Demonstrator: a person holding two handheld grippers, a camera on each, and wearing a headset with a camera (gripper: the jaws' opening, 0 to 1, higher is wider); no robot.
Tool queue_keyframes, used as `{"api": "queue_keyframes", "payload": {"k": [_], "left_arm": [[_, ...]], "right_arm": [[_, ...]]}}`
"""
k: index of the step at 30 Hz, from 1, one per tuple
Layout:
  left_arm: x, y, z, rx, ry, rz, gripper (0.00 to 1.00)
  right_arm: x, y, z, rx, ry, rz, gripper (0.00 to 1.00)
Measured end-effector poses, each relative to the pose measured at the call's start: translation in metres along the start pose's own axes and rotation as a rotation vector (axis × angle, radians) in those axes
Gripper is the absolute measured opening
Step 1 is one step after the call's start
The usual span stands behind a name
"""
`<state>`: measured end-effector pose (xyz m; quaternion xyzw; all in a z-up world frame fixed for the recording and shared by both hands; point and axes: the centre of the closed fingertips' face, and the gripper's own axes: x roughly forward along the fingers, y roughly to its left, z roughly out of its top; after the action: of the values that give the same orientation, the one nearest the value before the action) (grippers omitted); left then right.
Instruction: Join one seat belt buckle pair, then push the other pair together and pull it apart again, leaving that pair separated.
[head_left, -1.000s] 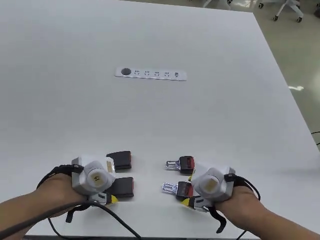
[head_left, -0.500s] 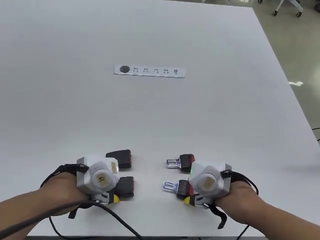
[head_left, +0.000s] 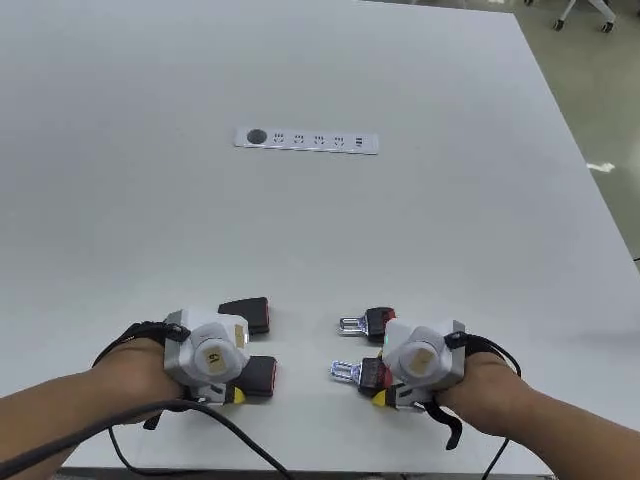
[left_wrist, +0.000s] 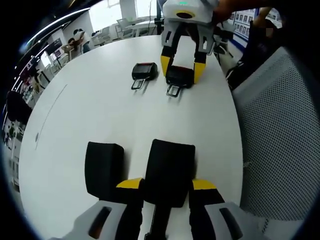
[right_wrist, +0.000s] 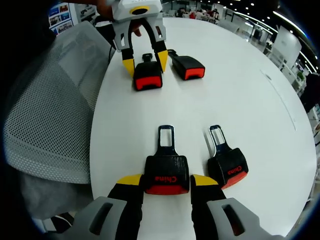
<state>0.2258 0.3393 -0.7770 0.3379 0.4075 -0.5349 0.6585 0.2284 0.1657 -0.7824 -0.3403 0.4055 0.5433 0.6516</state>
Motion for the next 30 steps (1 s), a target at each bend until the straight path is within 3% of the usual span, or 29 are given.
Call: {"api": "queue_keyframes", "payload": {"k": [11, 30], "left_arm": [[-0.0009, -0.0014, -0.0009, -0.04, 0.018, 0.01, 0.35], [0.0039, -0.0016, -0.0023, -0.02, 0.011, -0.004, 0.34]], "right_arm": [[0.001, -0.0007, -0.0018, -0.034, 0.002, 0.013, 0.33], [0.0005, 0.0, -0.0007, -0.096, 0.008, 0.024, 0.32]]}}
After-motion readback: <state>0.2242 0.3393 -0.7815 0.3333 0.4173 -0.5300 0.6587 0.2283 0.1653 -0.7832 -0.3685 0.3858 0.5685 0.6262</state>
